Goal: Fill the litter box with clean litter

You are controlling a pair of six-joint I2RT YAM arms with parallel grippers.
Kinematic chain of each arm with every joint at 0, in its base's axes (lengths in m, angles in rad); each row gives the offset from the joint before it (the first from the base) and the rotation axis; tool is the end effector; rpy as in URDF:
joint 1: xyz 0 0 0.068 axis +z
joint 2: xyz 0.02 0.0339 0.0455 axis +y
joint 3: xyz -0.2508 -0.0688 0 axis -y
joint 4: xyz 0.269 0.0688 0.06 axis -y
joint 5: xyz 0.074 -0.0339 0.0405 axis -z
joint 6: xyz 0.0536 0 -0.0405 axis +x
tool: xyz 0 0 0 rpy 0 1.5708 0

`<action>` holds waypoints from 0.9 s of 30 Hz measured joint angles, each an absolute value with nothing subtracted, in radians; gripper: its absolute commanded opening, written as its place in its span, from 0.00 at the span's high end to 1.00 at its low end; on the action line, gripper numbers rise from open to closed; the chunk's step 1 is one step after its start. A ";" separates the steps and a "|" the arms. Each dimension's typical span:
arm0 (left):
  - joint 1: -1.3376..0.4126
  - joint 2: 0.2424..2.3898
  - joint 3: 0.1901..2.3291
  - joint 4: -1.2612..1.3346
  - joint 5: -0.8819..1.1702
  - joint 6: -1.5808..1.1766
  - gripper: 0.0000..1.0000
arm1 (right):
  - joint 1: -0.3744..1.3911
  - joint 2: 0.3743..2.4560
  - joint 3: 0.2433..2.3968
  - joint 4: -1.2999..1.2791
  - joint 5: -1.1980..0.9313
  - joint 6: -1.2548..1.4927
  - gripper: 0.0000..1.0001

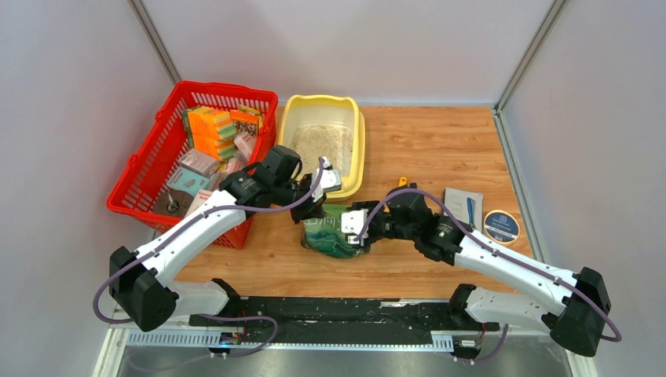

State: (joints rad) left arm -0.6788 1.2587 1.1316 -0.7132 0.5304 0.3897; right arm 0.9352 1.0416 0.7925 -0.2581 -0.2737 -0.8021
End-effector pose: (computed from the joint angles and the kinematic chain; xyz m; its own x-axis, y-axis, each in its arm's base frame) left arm 0.2146 -0.2080 0.2880 -0.2307 0.6071 -0.7604 0.9643 0.2473 -0.0951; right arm 0.1538 0.2328 0.2608 0.4573 -0.5459 -0.7021 -0.8434 -0.0158 -0.5371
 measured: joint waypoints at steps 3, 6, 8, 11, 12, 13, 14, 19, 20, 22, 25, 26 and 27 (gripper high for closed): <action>-0.674 1.259 1.130 -0.713 0.539 0.384 1.00 | 0.935 1.042 0.794 -0.271 -0.274 -0.802 0.50; -0.672 1.259 1.126 -0.709 0.546 0.382 1.00 | 0.936 1.044 0.799 -0.278 -0.265 -0.801 0.51; -0.671 1.259 1.124 -0.706 0.549 0.382 1.00 | 0.936 1.045 0.799 -0.281 -0.258 -0.800 0.52; -0.670 1.258 1.118 -0.700 0.551 0.382 1.00 | 0.940 1.045 0.801 -0.287 -0.248 -0.797 0.59; -0.670 1.258 1.116 -0.697 0.553 0.382 1.00 | 0.941 1.045 0.802 -0.291 -0.244 -0.795 0.62; -0.670 1.258 1.113 -0.695 0.555 0.382 1.00 | 0.941 1.045 0.805 -0.295 -0.242 -0.792 0.63; -0.669 1.257 1.112 -0.693 0.557 0.382 1.00 | 0.940 1.045 0.807 -0.297 -0.238 -0.787 0.64; -0.667 1.247 1.098 -0.682 0.561 0.382 1.00 | 0.938 1.045 0.813 -0.304 -0.232 -0.759 0.70; -0.666 1.246 1.096 -0.678 0.561 0.382 1.00 | 0.936 1.045 0.815 -0.307 -0.233 -0.755 0.70; -0.664 1.244 1.092 -0.674 0.564 0.382 1.00 | 0.930 1.046 0.821 -0.318 -0.234 -0.745 0.71; -0.659 1.243 1.091 -0.670 0.566 0.379 1.00 | 0.921 1.049 0.826 -0.329 -0.239 -0.728 0.75; -0.659 1.243 1.090 -0.670 0.566 0.379 1.00 | 0.918 1.052 0.826 -0.330 -0.241 -0.721 0.76; -0.659 1.243 1.089 -0.668 0.566 0.379 1.00 | 0.914 1.054 0.828 -0.333 -0.245 -0.713 0.78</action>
State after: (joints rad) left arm -0.6586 1.2430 1.0889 -0.6682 0.5663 0.3794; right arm 0.9138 1.0538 0.8284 -0.3328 -0.2447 -0.7132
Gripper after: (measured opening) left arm 0.008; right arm 0.260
